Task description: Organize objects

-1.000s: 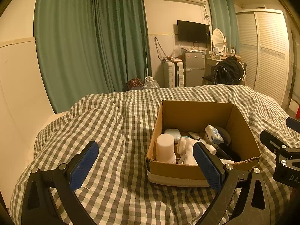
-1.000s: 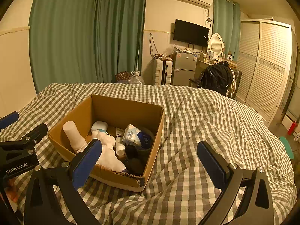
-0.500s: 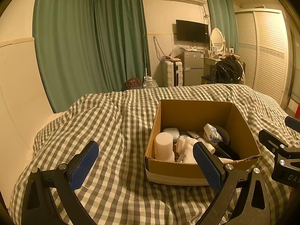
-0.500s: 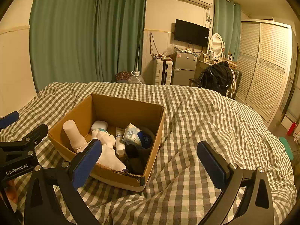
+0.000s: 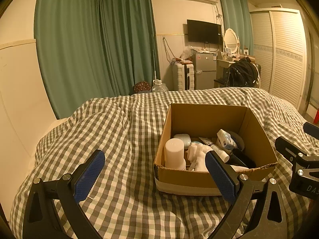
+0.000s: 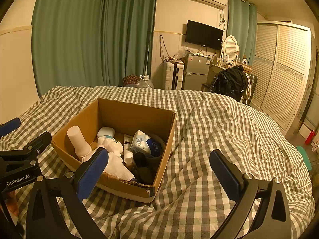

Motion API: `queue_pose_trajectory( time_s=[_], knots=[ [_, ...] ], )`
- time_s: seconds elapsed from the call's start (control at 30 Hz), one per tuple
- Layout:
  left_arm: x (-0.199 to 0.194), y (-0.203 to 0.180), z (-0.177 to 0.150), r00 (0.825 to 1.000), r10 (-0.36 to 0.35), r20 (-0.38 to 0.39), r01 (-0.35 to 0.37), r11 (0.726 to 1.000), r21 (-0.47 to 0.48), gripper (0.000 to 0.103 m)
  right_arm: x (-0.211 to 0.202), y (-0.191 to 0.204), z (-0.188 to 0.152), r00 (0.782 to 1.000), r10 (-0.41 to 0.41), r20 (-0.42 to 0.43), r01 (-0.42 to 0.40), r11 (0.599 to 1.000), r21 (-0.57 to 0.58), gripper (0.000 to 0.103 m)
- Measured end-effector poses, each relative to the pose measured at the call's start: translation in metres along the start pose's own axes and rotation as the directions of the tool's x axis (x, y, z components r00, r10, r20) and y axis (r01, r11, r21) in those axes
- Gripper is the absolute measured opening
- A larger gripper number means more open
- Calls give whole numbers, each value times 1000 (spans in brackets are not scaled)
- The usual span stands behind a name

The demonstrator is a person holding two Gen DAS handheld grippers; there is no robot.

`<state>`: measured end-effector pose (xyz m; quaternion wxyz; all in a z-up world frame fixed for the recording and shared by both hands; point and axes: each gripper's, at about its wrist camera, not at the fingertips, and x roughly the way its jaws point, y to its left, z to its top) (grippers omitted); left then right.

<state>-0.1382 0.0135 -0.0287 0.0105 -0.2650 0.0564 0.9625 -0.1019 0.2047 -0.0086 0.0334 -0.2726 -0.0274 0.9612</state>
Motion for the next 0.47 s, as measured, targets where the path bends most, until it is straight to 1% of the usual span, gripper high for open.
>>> queue_pose_trajectory(
  time_s=[0.47],
  knots=[
    [1, 4, 0, 1000, 10, 3, -10, 1000, -2, 103, 1, 1, -2, 1000, -1, -8, 0, 1000, -6, 102]
  ],
)
